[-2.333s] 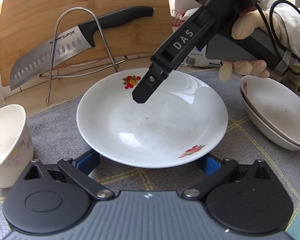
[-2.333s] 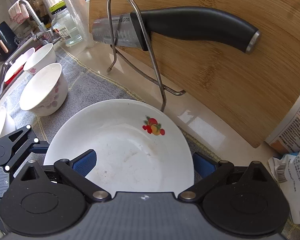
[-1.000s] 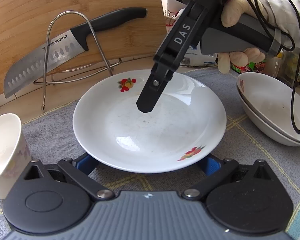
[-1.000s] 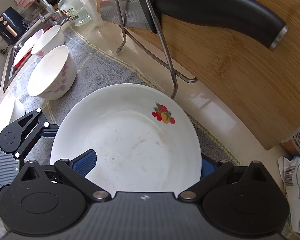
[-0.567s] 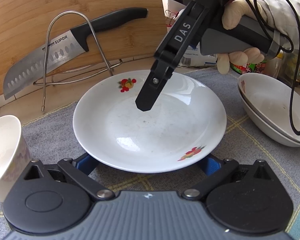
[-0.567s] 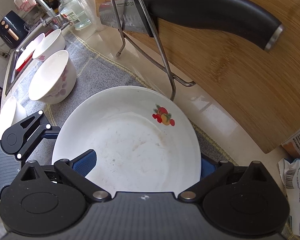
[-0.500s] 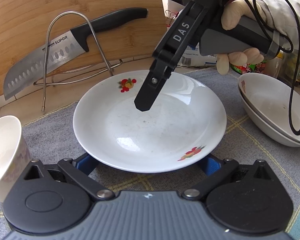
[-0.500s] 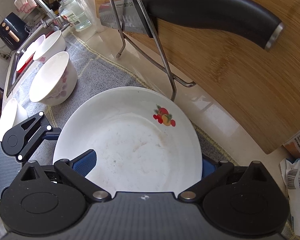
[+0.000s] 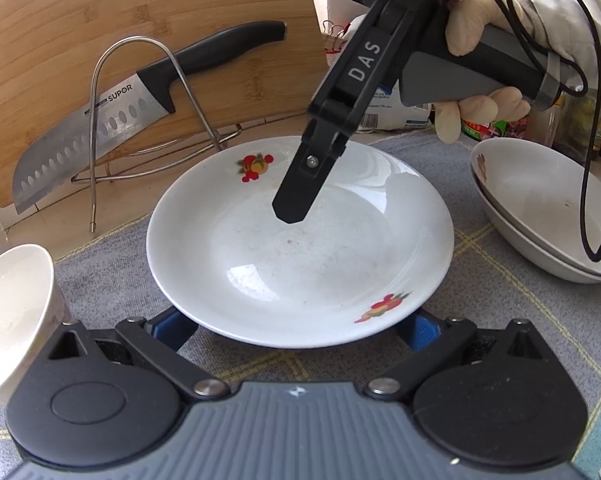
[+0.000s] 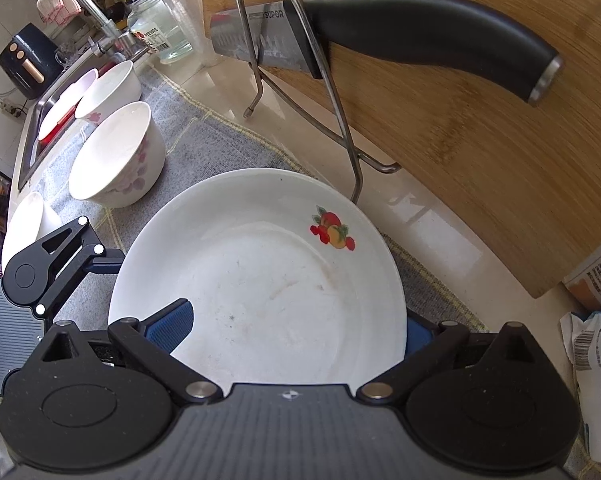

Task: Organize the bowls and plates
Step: 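Lift and carry the plate with both tools toward the plate stack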

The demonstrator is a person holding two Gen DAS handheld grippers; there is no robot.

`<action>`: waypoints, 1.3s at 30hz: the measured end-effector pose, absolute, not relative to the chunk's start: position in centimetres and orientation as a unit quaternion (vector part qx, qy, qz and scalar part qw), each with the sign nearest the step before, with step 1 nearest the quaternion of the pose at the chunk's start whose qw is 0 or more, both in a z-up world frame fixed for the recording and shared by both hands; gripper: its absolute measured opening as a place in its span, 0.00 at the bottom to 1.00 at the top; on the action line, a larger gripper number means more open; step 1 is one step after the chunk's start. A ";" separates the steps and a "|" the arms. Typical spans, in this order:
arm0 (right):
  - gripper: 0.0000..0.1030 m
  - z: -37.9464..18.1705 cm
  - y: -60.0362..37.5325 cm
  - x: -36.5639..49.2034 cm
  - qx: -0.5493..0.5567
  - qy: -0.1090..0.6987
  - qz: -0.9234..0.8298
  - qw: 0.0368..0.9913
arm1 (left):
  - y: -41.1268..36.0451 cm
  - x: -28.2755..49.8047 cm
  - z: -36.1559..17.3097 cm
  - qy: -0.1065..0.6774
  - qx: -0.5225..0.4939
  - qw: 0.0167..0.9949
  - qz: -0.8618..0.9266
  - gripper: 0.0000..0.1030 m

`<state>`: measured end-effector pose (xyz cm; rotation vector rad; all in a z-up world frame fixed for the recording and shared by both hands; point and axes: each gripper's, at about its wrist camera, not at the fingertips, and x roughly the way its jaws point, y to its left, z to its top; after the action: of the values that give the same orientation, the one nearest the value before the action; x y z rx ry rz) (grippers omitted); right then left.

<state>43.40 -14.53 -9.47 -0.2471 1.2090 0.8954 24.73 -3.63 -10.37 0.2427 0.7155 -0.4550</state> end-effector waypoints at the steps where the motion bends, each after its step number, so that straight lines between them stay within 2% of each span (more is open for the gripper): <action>1: 1.00 -9.4 -14.6 43.3 -0.111 0.547 0.405 0.724 | -3.6 24.6 -10.2 0.346 0.116 0.904 -0.221 0.99; 39: 1.00 -5.4 -17.5 32.7 -0.076 0.516 0.381 0.763 | -5.3 17.1 -5.2 0.342 0.158 0.889 -0.259 0.99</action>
<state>32.74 -17.46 -5.35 -0.1661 1.1213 0.8294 17.08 -5.33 -5.19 0.3278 0.7097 -0.5386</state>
